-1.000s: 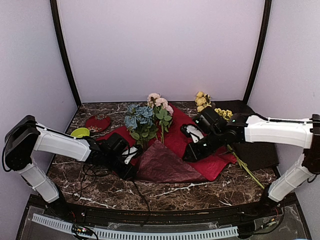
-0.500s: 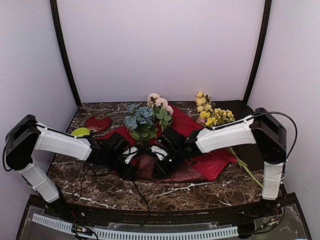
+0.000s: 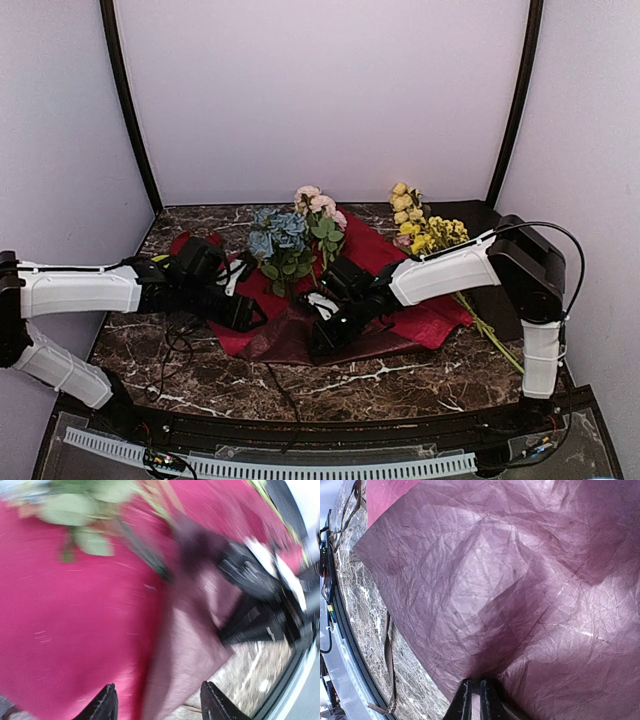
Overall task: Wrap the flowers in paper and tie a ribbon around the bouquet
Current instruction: Pick up the one-fourth-folded wrapping paper from the center of the board.
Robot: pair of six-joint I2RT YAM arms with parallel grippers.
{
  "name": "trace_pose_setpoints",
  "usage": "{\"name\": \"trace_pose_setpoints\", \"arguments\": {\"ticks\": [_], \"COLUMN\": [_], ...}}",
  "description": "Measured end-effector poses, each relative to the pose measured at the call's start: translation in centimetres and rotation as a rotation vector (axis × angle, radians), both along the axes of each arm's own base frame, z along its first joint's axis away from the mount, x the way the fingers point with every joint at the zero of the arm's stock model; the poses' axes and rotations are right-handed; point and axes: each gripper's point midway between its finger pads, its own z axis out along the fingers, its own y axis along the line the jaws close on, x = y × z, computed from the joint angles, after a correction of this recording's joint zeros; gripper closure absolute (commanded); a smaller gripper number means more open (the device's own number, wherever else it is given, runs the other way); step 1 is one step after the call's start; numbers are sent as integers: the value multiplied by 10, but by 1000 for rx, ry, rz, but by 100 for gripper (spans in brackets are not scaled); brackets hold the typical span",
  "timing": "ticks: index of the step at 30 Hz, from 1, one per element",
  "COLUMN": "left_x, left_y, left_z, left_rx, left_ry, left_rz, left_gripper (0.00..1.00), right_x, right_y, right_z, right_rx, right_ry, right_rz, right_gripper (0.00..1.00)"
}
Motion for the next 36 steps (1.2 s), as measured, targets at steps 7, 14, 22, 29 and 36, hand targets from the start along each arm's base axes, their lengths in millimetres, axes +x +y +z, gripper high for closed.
{"name": "trace_pose_setpoints", "arguments": {"ticks": [7,14,22,29,36], "left_x": [11,-9,-1,6,10], "left_y": [66,94,80,73,73], "left_z": [-27,-60,-61,-60,-59], "left_rx": [-35,-54,-145,-180,-183], "left_ry": [174,312,338,321,301], "left_rz": [360,549,569,557,550], "left_gripper": [43,45,53,75,91], "right_x": [-1,0,-1,-1,0], "right_y": [0,0,1,1,4], "right_z": [0,-1,0,0,3], "right_rx": [2,11,15,17,0], "right_ry": [2,3,5,8,16], "right_rz": [1,-9,-8,-6,2], "right_gripper": [92,92,93,93,92]}}
